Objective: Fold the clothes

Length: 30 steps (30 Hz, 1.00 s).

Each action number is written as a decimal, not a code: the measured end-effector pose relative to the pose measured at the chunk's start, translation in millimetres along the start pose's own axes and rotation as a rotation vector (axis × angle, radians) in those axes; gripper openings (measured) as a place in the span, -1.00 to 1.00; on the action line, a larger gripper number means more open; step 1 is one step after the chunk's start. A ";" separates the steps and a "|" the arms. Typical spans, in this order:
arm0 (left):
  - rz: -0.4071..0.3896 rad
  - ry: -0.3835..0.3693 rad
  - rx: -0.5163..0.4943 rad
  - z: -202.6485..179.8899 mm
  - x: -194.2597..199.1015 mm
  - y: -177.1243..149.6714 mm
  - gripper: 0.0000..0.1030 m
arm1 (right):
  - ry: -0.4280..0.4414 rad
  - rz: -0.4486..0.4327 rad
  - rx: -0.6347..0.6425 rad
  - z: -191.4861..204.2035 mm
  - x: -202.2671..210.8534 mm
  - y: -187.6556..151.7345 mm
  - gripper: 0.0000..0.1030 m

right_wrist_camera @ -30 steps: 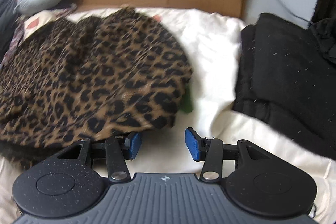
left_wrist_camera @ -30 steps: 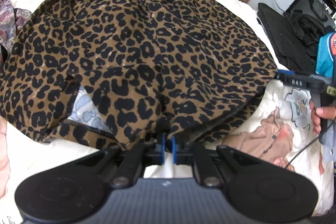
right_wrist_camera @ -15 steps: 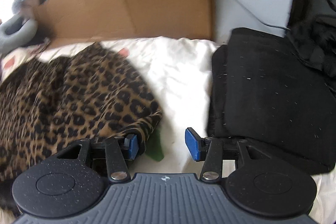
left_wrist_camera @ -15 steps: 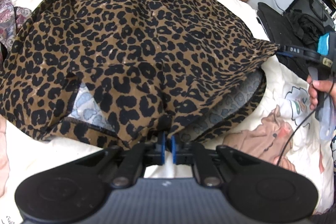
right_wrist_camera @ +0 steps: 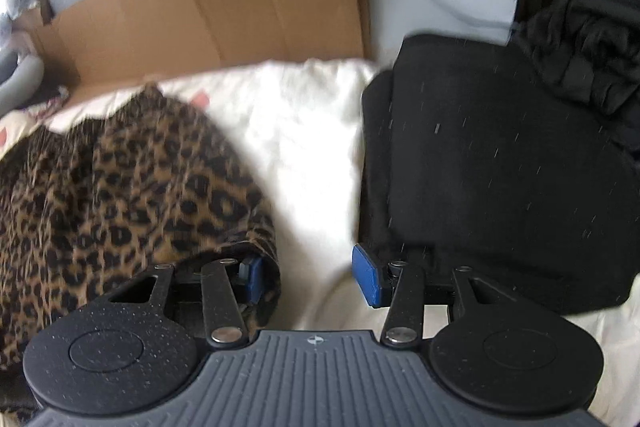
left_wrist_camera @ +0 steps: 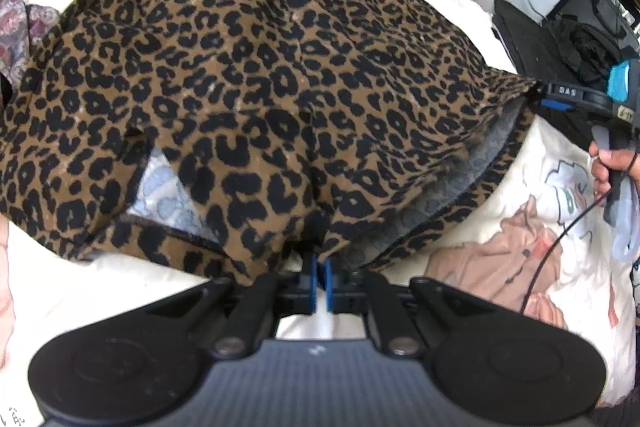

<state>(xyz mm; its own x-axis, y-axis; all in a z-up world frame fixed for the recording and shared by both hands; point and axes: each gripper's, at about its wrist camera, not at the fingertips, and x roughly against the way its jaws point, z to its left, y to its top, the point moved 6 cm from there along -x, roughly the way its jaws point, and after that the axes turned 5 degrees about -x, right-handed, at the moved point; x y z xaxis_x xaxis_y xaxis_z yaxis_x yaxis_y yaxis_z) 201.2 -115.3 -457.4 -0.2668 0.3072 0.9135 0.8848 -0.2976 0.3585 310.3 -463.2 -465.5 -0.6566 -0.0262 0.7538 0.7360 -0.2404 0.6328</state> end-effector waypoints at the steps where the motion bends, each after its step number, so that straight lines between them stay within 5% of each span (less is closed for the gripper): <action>1: 0.010 -0.002 -0.006 -1.3 -1.6 -2.1 -0.92 | 0.005 0.011 0.007 -0.4 -1.6 -3.4 0.01; 2: 0.020 -0.003 -0.014 -2.8 -3.1 -4.3 -0.92 | 0.008 0.019 0.016 -0.9 -2.7 -6.7 -0.03; 5: 0.043 -0.010 -0.031 -7.3 -6.2 -8.9 -0.92 | 0.032 0.044 0.021 -3.3 -5.8 -13.1 -0.57; 9: 0.050 -0.017 -0.060 -13.5 -7.7 -12.6 -0.92 | 0.056 0.037 0.033 -2.3 0.6 -14.6 -0.91; 30: 0.030 -0.137 -0.080 -31.9 3.2 -10.9 -0.95 | -0.040 -0.098 0.232 7.1 39.2 19.6 -0.98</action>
<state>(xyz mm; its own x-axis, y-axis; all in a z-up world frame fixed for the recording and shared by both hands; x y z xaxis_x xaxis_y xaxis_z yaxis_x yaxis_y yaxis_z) 178.5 -139.9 -452.2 -0.1810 0.4161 0.8911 0.8568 -0.3781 0.3506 300.1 -462.0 -422.3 -0.7228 0.0256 0.6905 0.6905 -0.0106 0.7232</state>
